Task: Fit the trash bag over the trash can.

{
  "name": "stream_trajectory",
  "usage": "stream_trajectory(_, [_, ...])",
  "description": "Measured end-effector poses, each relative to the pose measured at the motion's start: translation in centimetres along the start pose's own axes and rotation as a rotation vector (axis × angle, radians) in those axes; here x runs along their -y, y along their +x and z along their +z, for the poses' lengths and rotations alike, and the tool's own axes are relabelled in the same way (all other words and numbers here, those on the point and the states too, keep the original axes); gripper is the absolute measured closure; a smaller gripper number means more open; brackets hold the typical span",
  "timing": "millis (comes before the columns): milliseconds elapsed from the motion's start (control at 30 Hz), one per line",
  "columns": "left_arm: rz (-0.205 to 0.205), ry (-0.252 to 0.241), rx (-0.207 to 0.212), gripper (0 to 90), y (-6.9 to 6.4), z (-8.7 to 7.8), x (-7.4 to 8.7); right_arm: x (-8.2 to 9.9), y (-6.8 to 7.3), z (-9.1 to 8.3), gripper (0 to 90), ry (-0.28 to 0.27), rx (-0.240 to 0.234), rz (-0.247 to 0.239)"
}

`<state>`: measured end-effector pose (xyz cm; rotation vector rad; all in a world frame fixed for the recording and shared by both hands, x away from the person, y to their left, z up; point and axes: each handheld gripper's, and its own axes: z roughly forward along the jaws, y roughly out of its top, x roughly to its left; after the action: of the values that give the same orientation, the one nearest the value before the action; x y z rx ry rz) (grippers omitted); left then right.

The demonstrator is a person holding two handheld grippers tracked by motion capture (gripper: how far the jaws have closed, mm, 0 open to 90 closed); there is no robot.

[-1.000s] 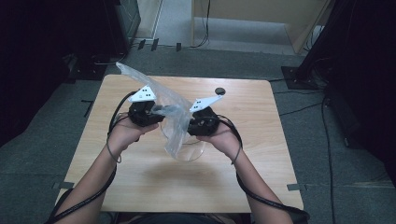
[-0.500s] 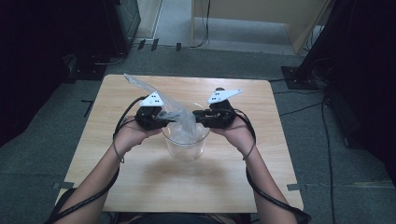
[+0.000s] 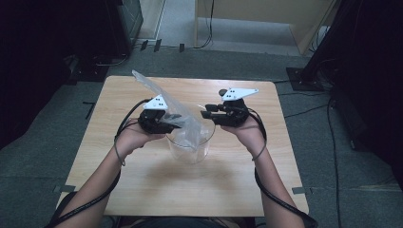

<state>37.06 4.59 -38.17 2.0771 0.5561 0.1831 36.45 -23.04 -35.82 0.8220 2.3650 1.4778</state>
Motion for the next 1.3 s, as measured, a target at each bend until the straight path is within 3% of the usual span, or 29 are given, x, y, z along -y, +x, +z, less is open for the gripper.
stream_trajectory(133, [0.007,-0.019,0.042,41.2,-0.1,-0.5,-0.2,-0.2,0.6,0.3,59.9,-0.021,-0.035,-0.034])
stream_trajectory(167, [-0.010,-0.033,0.082,40.1,-0.2,-1.0,-0.5,-0.3,0.7,0.4,58.6,-0.023,-0.047,-0.040])
stream_trajectory(200, [-0.001,-0.039,0.087,39.3,-0.4,-1.3,-0.6,-0.3,0.9,0.5,58.3,-0.025,-0.058,-0.043])
stream_trajectory(300, [0.038,-0.039,0.064,37.6,-0.6,-1.9,-1.0,-0.3,1.3,0.8,56.0,-0.026,-0.088,-0.066])
stream_trajectory(633, [0.077,-0.045,0.065,35.3,-0.2,-3.5,-1.1,-0.1,1.8,1.5,50.9,-0.023,-0.142,-0.076])
stream_trajectory(800, [0.065,-0.063,0.065,35.7,-0.1,-3.6,-1.1,-0.1,2.1,1.9,51.3,-0.030,-0.172,-0.078])
stream_trajectory(1033, [0.044,-0.067,0.067,44.2,-0.5,-2.8,-1.1,-0.2,2.9,2.3,50.7,-0.037,-0.219,-0.101])
stream_trajectory(1300, [0.059,-0.045,0.058,39.7,-0.8,-1.9,-0.9,-0.2,3.7,2.7,56.4,-0.031,-0.264,-0.160])
